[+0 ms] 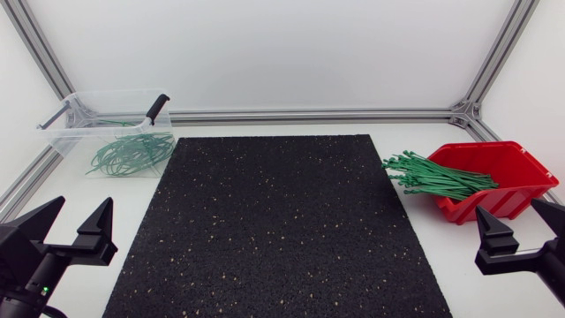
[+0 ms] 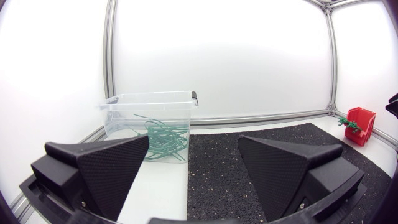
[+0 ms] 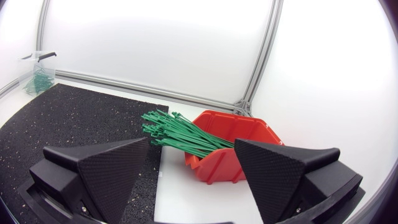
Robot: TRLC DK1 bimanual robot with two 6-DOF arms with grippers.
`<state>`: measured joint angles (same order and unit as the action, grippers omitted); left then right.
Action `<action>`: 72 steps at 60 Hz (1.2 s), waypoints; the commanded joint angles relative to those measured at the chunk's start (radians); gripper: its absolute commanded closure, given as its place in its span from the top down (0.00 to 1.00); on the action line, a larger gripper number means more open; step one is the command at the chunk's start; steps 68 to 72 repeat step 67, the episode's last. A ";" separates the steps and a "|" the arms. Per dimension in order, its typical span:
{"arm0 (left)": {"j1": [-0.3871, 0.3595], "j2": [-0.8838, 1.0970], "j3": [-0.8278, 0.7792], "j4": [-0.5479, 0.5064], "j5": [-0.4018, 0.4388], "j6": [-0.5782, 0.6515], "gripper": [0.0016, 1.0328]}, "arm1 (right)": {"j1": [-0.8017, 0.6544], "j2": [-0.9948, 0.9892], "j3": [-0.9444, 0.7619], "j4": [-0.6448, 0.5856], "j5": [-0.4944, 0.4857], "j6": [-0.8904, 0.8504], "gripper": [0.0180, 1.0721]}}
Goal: Take a green cable tie from the red box, thread the tail through the head to close it, then place it in the transparent bin on the left.
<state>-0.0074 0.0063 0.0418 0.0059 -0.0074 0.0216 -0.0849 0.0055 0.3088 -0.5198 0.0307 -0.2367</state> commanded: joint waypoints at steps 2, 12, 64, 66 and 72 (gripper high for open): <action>0.007 -0.006 -0.042 -0.006 0.007 -0.022 0.97 | 0.009 -0.013 -0.048 0.033 0.004 -0.006 0.95; 0.007 -0.006 -0.042 -0.006 0.007 -0.022 0.97 | 0.023 -0.012 -0.099 0.127 -0.003 0.041 0.95; 0.007 -0.006 -0.042 -0.006 0.007 -0.022 0.97 | 0.085 -0.006 -0.309 0.520 -0.031 0.237 0.95; 0.007 -0.006 -0.042 -0.006 0.007 -0.022 0.97 | 0.085 -0.006 -0.309 0.520 -0.031 0.237 0.95; 0.007 -0.006 -0.042 -0.006 0.007 -0.022 0.97 | 0.085 -0.006 -0.309 0.520 -0.031 0.237 0.95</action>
